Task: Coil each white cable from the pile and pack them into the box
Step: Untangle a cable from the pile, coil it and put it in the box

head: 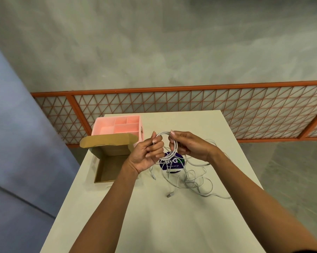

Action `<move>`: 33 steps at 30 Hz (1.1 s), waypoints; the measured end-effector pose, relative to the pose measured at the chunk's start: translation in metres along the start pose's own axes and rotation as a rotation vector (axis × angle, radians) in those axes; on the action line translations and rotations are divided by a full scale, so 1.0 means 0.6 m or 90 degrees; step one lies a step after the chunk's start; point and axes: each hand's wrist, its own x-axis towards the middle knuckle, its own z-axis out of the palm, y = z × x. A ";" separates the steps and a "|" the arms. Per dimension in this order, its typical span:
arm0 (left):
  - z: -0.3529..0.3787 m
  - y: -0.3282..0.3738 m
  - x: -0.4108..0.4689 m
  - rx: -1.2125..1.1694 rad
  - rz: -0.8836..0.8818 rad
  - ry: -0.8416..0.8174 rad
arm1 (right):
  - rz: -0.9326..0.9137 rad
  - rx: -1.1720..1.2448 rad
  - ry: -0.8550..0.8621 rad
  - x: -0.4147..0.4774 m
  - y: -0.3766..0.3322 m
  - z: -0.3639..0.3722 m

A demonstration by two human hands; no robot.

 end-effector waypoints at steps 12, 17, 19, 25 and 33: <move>0.013 0.008 0.000 -0.032 0.063 -0.027 | -0.029 0.013 0.031 0.006 -0.003 -0.006; 0.008 0.005 -0.001 0.012 0.060 0.037 | -0.095 -0.239 0.142 0.013 -0.001 0.000; 0.004 0.007 -0.004 0.009 0.047 0.054 | -0.113 -0.275 0.183 0.013 -0.002 -0.006; 0.004 -0.006 -0.005 0.040 0.005 0.036 | -0.170 -0.275 0.240 0.019 -0.042 0.000; 0.006 -0.006 0.005 0.100 0.038 0.049 | -0.197 -0.135 0.333 0.023 -0.051 0.011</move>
